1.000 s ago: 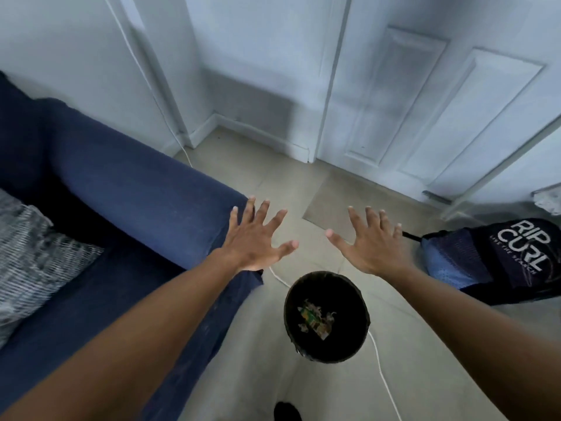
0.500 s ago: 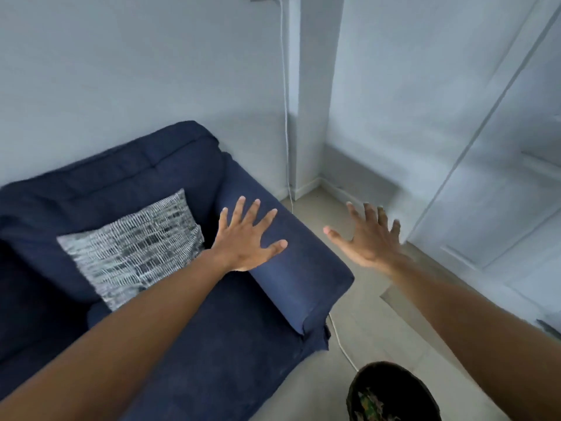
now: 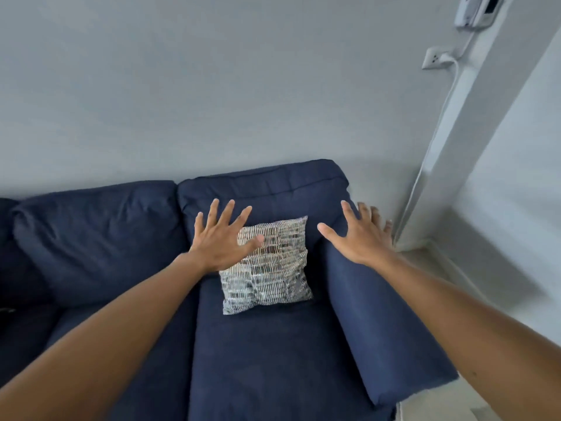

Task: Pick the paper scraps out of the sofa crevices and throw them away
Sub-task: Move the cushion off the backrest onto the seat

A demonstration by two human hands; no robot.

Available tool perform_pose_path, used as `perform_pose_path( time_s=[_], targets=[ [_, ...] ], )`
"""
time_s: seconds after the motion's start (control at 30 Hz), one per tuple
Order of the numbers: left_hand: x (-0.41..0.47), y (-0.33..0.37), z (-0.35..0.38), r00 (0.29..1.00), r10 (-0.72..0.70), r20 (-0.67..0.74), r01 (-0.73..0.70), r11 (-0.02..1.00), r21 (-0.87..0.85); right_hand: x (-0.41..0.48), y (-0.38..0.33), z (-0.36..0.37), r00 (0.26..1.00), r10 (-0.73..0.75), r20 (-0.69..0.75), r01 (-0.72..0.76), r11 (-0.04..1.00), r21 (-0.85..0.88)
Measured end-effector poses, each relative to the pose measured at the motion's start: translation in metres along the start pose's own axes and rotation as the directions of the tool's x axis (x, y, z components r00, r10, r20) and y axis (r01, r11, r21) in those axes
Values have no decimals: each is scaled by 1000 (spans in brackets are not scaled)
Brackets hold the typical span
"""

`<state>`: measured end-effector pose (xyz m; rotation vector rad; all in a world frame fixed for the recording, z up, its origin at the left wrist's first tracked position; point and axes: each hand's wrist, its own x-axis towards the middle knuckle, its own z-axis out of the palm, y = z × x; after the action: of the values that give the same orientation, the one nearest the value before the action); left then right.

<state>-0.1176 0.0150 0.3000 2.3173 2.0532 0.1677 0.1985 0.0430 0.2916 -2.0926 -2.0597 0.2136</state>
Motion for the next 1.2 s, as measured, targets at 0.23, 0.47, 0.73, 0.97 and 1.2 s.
perform_pose_path(
  time_s=[0.23, 0.47, 0.73, 0.97, 1.2],
  targets=[
    [-31, -68, -10, 985, -171, -33, 169, 984, -62, 24, -69, 8, 993, -116, 31, 116, 993, 9],
    [-40, -103, 14, 983, -181, -16, 179, 981, -79, 22, -97, 32, 988, -136, 75, 135, 991, 16],
    [-16, -110, 82, 984, -180, 20, 181, 972, -148, 40, -93, 96, 984, -111, 140, 109, 994, 24],
    [27, -104, 171, 954, -276, 115, 298, 909, -293, 77, -72, 185, 969, -87, 231, 67, 993, 92],
    [70, -106, 278, 909, -392, 143, 416, 829, -374, 123, -38, 287, 952, -7, 307, -66, 972, 226]
  ],
)
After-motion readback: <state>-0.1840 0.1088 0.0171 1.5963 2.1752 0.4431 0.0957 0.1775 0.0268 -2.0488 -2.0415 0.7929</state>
